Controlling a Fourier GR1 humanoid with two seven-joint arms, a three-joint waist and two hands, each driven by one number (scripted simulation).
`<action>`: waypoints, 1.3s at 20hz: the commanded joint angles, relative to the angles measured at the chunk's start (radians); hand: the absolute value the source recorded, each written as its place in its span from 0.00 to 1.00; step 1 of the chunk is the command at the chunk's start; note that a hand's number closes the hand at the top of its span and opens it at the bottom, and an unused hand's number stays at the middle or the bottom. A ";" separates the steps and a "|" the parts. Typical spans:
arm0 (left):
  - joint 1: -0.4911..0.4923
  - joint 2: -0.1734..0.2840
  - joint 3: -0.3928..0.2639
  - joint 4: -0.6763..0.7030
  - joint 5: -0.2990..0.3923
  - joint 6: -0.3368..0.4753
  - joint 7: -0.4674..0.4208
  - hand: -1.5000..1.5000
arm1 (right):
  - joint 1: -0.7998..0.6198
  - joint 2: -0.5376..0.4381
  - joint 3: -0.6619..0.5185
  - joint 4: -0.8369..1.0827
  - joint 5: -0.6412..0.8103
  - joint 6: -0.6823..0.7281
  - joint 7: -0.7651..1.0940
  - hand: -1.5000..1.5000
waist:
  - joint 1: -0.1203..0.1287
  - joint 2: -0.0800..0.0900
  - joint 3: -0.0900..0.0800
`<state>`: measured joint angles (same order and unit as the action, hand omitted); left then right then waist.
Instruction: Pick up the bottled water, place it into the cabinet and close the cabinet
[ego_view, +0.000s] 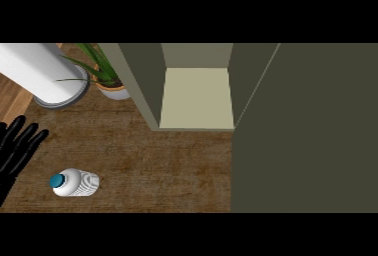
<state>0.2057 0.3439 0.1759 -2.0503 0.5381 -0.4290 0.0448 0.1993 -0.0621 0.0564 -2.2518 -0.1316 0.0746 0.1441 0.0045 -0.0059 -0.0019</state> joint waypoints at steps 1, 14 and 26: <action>0.136 0.117 0.124 -0.034 0.225 -0.143 0.047 0.00 | 0.127 0.004 0.048 -0.145 -0.044 0.005 0.107 0.00 | 0.007 -0.005 0.001; 0.267 0.059 0.290 0.059 0.219 -0.334 0.028 0.00 | 0.422 0.002 0.150 -0.342 -0.020 0.080 0.048 0.00 | -0.013 0.001 0.002; 0.084 -0.078 0.293 0.241 -0.111 -0.292 -0.063 0.00 | 0.522 0.000 0.202 -0.361 0.035 0.095 -0.035 0.00 | -0.019 0.003 0.001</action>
<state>0.3451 0.2941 0.4631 -1.8745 0.5312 -0.7337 0.0173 0.6482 -0.0540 0.2325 -2.4761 -0.1049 0.1654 0.0825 -0.0114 -0.0028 -0.0004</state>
